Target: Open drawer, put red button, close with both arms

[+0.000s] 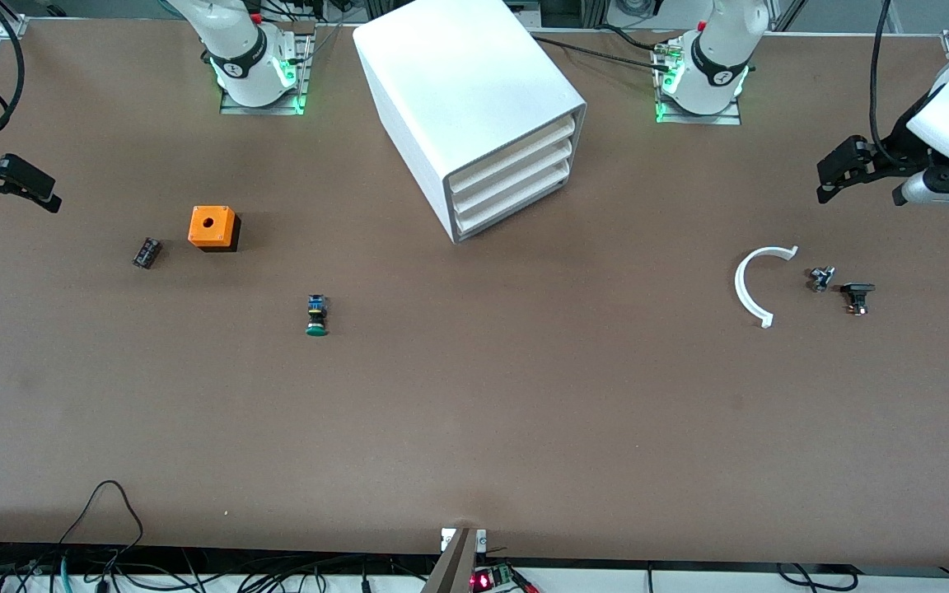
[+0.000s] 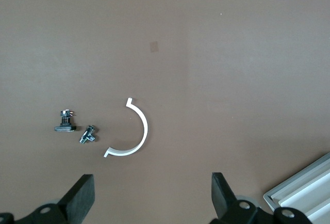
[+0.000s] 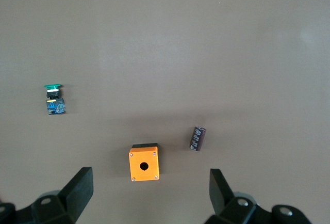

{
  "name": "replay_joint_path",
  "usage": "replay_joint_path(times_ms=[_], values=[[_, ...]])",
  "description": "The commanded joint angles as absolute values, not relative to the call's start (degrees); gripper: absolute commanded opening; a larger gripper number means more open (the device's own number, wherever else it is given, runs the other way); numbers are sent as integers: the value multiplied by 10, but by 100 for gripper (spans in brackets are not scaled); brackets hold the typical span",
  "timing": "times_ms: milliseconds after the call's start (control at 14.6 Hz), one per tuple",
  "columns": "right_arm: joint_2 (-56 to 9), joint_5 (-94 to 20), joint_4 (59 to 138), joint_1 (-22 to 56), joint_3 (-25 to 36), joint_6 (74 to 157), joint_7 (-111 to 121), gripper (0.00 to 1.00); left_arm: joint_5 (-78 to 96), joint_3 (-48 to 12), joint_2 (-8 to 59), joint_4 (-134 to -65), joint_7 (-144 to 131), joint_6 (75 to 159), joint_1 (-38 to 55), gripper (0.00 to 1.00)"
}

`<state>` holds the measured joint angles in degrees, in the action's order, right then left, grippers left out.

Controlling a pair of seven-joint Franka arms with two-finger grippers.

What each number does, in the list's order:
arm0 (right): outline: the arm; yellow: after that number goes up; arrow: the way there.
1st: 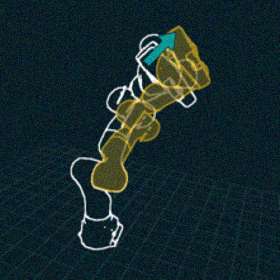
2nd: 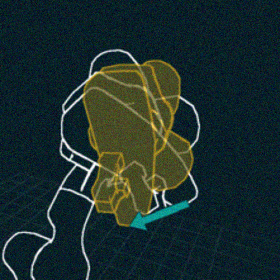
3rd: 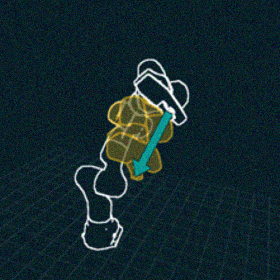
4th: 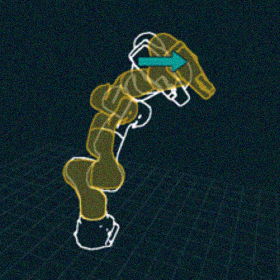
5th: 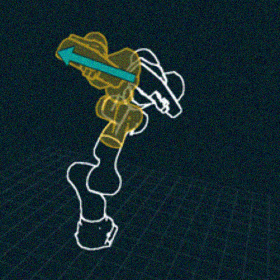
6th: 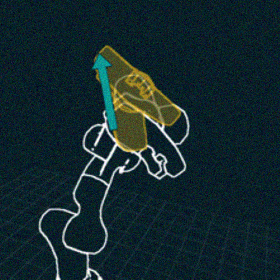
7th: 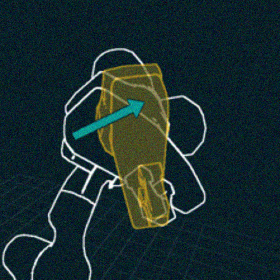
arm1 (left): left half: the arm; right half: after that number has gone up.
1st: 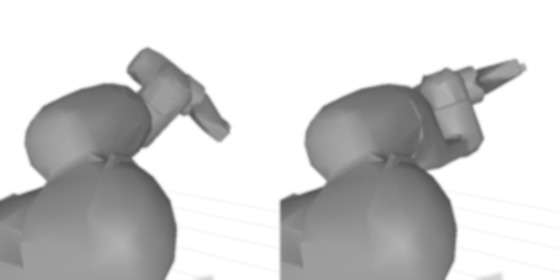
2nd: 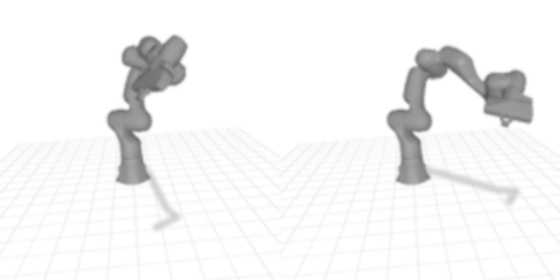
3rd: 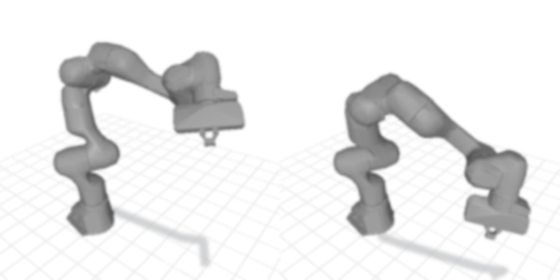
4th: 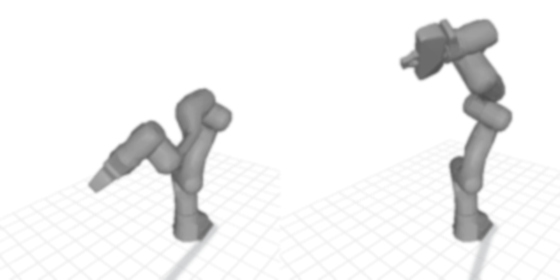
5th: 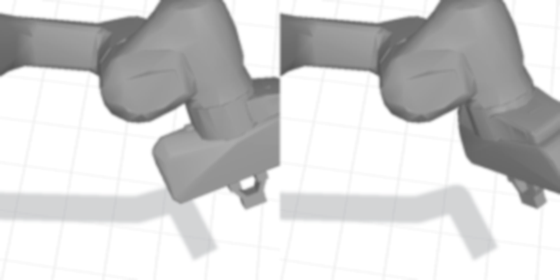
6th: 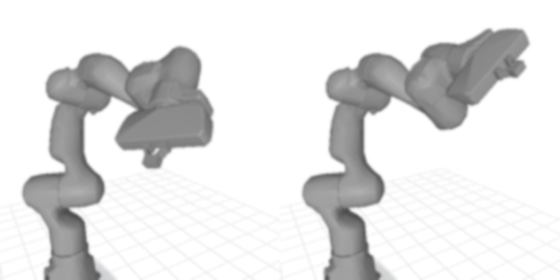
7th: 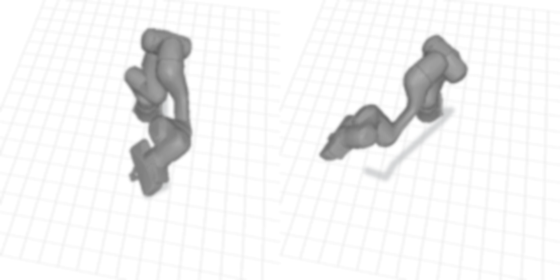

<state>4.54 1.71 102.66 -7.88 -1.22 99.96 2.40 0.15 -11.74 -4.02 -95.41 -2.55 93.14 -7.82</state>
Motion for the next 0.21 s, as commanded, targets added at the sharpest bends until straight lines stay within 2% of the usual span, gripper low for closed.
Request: replay_joint_path(times_ms=[0,137], values=[[48,5,1020,-81,-11,991,34,100,-1,-117,-33,-935,-18,913,-75,100],[49,5,1020,-81,-11,991,34,100,0,-114,-33,-935,-18,913,-75,100]])
